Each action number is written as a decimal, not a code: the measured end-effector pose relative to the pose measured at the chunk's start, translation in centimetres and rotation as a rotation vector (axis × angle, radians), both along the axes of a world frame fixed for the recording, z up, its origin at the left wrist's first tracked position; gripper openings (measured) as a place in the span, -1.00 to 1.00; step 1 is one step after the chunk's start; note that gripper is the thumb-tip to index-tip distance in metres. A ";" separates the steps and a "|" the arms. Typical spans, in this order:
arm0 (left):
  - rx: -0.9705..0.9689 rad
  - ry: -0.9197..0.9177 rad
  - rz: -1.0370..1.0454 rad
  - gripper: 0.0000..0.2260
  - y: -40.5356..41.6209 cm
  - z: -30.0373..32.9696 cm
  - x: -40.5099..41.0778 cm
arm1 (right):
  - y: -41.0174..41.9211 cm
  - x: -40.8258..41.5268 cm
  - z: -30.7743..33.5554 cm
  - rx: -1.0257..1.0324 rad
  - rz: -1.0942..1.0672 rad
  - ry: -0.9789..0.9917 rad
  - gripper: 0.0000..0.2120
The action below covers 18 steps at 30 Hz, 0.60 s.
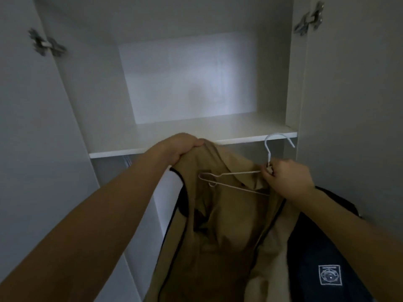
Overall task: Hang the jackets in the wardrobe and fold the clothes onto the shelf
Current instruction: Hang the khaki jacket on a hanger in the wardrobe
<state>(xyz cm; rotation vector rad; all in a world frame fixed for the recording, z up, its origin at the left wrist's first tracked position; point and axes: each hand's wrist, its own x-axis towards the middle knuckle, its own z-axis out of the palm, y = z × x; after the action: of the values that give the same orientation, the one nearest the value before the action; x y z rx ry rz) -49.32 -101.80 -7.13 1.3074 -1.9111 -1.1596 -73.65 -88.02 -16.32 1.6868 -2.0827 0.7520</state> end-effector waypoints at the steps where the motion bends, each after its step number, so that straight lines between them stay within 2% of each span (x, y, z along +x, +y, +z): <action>1: -0.008 0.039 0.005 -0.78 1.0 0.2 -1.1 | -0.4 0.8 0.1 -0.015 0.035 -0.073 -0.64; 4: -0.025 0.140 -0.013 -0.90 3.4 0.2 -3.8 | -1.4 3.0 1.5 -0.071 0.178 -0.329 -0.64; 7: 0.034 0.235 -0.048 -0.93 4.8 0.0 -4.3 | -1.6 4.0 3.2 -0.131 0.301 -0.469 -0.58; 11: 0.119 0.317 -0.020 -0.87 4.5 0.8 -3.1 | -0.5 4.2 4.3 -0.144 0.400 -0.548 -0.30; 14: 0.119 0.314 -0.008 -0.82 4.4 1.8 -2.5 | 0.2 4.6 4.6 -0.071 0.350 -0.372 -0.19; 18: 0.113 0.320 -0.010 -0.79 4.5 2.7 -2.1 | 0.1 5.2 5.0 -0.101 0.271 -0.078 -0.32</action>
<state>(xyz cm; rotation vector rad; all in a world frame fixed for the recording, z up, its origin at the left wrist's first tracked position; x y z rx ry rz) -51.39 -97.28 -4.41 1.0921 -1.6425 -1.4056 -68.49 -87.92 -11.34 1.9329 -1.8502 1.0018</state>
